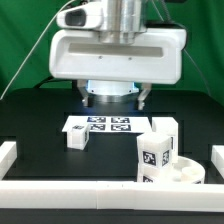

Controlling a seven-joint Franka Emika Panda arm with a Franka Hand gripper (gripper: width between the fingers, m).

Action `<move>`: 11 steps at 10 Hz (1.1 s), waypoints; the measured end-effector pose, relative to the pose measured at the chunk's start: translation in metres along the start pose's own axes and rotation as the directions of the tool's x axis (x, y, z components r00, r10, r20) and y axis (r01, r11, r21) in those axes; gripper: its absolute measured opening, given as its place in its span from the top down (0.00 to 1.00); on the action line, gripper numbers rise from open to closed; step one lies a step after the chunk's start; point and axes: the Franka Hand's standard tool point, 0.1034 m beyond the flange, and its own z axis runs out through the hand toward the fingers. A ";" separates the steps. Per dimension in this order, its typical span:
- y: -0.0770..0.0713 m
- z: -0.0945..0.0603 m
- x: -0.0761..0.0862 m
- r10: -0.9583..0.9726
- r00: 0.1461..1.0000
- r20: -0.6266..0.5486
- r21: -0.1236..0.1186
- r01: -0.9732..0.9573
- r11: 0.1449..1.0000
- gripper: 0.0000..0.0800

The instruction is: Assemble stool

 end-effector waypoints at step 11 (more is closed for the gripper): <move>0.071 0.025 -0.027 0.172 0.953 0.249 0.029 -0.185 0.982 0.19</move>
Offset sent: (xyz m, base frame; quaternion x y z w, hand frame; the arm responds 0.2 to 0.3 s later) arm -0.0097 -0.0415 -0.0078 0.0107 0.0063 0.0266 0.9996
